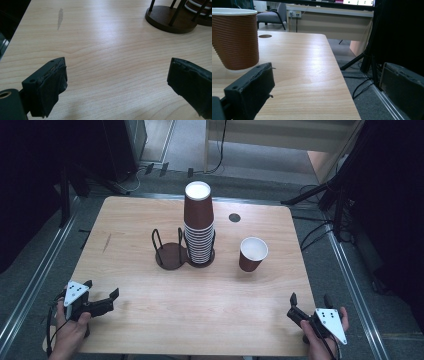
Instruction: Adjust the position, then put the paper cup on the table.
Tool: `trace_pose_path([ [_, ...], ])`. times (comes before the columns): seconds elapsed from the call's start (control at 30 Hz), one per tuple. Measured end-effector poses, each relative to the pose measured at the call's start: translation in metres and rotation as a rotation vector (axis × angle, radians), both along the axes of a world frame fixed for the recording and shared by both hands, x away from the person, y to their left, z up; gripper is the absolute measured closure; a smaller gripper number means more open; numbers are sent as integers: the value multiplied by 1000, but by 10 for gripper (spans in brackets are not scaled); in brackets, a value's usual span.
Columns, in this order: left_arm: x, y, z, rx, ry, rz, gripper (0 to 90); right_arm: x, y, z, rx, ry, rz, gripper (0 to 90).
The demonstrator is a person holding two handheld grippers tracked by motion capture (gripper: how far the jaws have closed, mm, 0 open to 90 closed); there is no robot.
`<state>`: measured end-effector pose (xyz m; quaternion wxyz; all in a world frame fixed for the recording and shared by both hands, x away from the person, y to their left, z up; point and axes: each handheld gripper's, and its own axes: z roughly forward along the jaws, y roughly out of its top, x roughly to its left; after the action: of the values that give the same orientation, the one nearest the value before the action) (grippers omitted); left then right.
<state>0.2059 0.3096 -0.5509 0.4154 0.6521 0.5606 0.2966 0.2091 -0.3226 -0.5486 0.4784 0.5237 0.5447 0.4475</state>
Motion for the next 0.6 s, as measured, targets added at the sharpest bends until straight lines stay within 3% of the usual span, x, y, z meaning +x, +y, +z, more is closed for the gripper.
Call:
trace_pose_path([
  [0.17,0,-1,0,7,2,-4,35,0,-2,0,22,1,-5,0],
  [0.6,0,0,0,-1,0,-2,35,1,-2,0,17,3,-6,0],
])
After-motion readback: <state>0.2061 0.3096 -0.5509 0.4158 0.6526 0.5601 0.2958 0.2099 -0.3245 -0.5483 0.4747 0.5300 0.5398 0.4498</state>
